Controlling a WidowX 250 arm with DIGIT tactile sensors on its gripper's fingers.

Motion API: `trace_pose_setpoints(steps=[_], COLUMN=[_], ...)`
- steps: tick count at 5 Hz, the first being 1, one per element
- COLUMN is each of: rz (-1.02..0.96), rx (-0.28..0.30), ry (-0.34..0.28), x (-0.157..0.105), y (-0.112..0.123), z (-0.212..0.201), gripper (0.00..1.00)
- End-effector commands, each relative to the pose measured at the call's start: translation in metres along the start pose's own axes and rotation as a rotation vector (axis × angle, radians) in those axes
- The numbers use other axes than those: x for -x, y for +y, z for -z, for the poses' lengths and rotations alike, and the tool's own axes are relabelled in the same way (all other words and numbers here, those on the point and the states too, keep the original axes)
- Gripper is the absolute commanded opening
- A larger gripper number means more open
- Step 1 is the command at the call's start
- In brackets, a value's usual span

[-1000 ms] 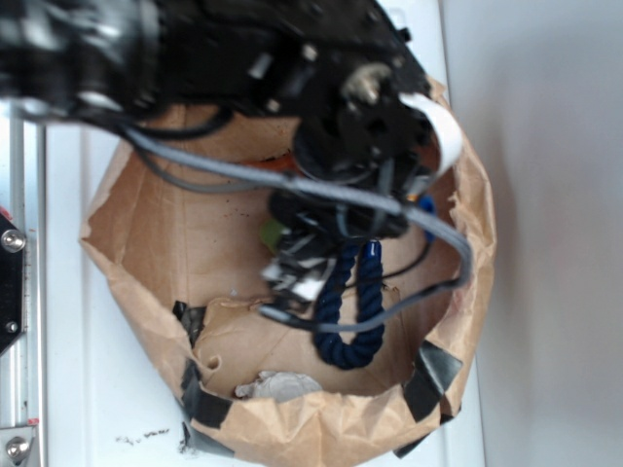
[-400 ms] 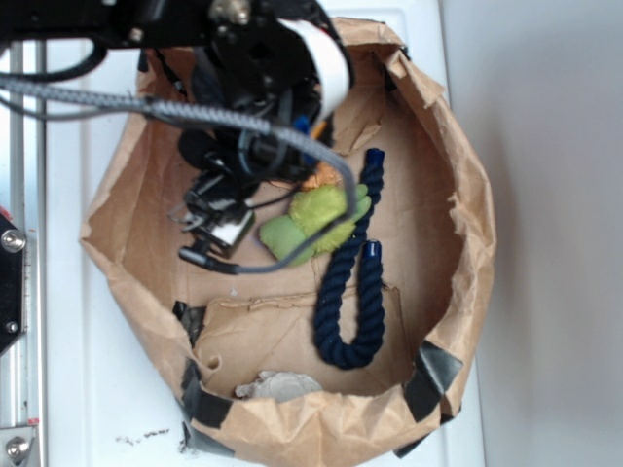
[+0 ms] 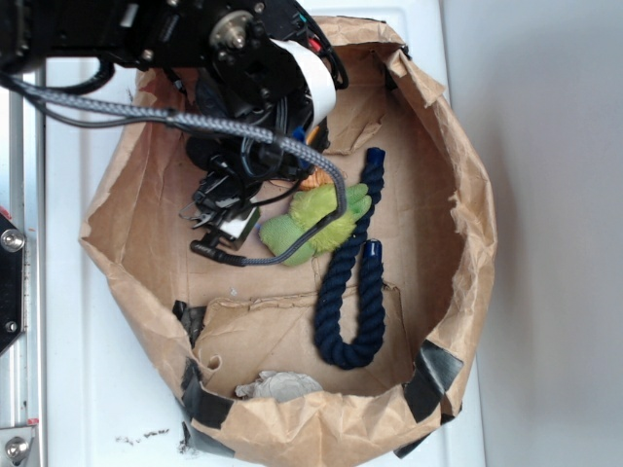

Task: Grab the shell.

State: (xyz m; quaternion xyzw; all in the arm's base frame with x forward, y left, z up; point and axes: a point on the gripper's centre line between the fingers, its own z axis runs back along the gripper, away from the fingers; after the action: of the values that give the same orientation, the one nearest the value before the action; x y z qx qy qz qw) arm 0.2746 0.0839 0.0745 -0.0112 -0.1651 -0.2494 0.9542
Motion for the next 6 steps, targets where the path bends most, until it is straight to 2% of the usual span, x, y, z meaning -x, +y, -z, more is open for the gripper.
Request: trace_pose_setpoints(steps=[1,4,5,6], rz=[0.010,0.016,0.018,0.017], rx=[0.028,-0.017,-0.026,-0.023], ry=[-0.044,-0.111,-0.117,-0.111], x=[-0.007,-0.020,0.001,-0.003], y=[-0.002,-0.003,-0.008,-0.008], z=[0.014,0.032,0.023,0.023], gripper=[1.00,1.00,0.00,0.00])
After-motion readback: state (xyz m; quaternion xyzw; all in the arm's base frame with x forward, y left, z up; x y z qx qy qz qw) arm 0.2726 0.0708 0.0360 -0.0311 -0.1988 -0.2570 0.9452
